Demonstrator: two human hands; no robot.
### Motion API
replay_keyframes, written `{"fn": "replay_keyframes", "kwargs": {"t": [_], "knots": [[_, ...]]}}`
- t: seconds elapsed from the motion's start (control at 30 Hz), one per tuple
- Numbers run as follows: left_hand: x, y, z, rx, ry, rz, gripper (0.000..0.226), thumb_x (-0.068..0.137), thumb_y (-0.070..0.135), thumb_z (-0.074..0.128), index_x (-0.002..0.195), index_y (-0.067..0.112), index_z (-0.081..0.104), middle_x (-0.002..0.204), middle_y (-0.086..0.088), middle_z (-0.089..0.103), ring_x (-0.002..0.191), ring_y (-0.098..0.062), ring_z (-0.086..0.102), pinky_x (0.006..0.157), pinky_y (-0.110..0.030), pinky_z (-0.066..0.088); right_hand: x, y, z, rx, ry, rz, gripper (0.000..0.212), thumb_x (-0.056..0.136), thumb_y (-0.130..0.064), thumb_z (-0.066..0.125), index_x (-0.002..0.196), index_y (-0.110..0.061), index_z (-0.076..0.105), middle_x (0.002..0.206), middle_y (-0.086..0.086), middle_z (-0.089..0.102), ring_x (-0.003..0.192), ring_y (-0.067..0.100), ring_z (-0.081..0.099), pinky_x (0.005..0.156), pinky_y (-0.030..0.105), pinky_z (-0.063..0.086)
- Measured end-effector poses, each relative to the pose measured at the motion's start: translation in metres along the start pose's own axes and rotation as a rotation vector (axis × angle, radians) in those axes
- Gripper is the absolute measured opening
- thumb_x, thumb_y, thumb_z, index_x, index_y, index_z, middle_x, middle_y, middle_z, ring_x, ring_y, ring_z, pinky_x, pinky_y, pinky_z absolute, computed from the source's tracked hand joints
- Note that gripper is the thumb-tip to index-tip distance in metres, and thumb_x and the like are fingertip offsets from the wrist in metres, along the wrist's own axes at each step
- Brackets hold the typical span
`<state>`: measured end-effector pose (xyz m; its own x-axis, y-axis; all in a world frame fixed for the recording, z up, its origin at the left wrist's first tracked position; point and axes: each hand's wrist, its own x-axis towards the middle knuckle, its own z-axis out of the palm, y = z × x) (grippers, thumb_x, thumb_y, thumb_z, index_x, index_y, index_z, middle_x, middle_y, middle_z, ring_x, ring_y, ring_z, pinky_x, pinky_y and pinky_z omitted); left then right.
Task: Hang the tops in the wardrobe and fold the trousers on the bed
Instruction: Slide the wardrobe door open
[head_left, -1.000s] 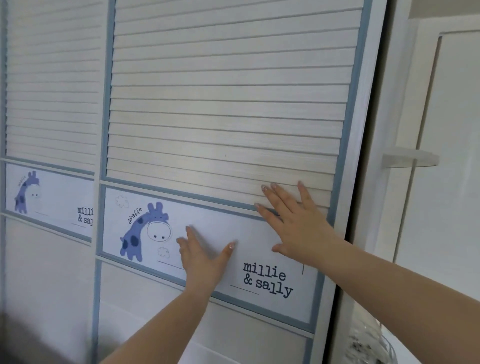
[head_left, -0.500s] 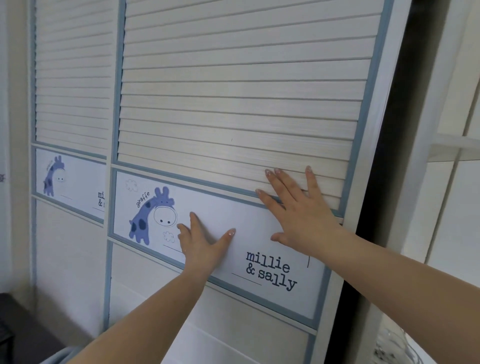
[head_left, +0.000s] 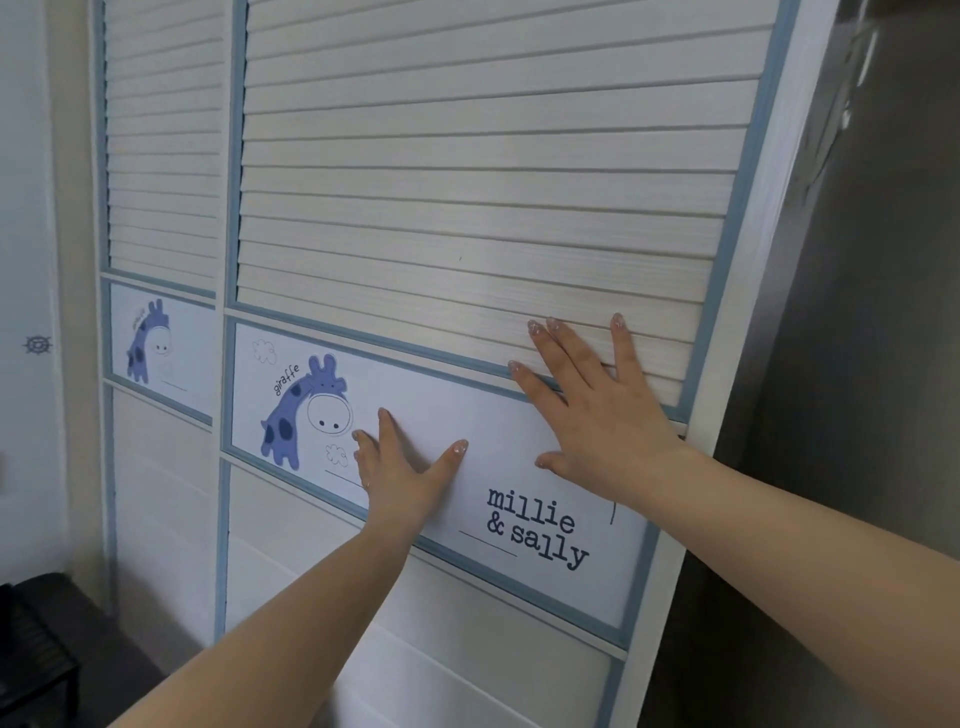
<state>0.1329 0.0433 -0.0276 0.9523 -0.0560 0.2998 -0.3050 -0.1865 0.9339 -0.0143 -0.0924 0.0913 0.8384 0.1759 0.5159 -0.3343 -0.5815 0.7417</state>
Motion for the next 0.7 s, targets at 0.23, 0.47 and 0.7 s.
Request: {"fn": "replay_keyframes", "kwargs": {"t": [0.23, 0.47, 0.7], "knots": [[0.034, -0.021, -0.026, -0.007, 0.019, -0.013, 0.108, 0.073, 0.067, 0.064, 0.151, 0.036, -0.003, 0.160, 0.003, -0.013, 0.148, -0.025, -0.004, 0.118, -0.052, 0.012, 0.040, -0.031, -0.006, 0.005, 0.014, -0.014, 0.096, 0.084, -0.070, 0.039, 0.150, -0.020, -0.009, 0.155, 0.017, -0.021, 0.142, 0.032, -0.023, 0.101, 0.067, -0.024], [0.047, -0.025, -0.039, 0.038, -0.007, 0.074, 0.109, 0.072, 0.066, 0.065, 0.152, 0.033, -0.003, 0.160, 0.002, -0.013, 0.148, -0.024, -0.005, 0.117, -0.047, 0.009, 0.076, -0.059, -0.014, 0.041, 0.028, -0.027, 0.093, 0.087, -0.067, 0.038, 0.151, -0.019, -0.009, 0.155, 0.017, -0.022, 0.143, 0.032, -0.023, 0.100, 0.067, -0.024], [0.009, -0.003, -0.035, 0.031, -0.174, 0.406, 0.112, 0.063, 0.072, 0.056, 0.147, 0.038, -0.011, 0.158, 0.006, -0.021, 0.145, -0.009, -0.016, 0.116, -0.035, 0.001, 0.108, -0.084, -0.024, 0.054, 0.026, -0.047, 0.083, 0.093, -0.058, 0.036, 0.151, -0.019, -0.008, 0.156, 0.016, -0.022, 0.143, 0.031, -0.022, 0.098, 0.065, -0.025]]}}
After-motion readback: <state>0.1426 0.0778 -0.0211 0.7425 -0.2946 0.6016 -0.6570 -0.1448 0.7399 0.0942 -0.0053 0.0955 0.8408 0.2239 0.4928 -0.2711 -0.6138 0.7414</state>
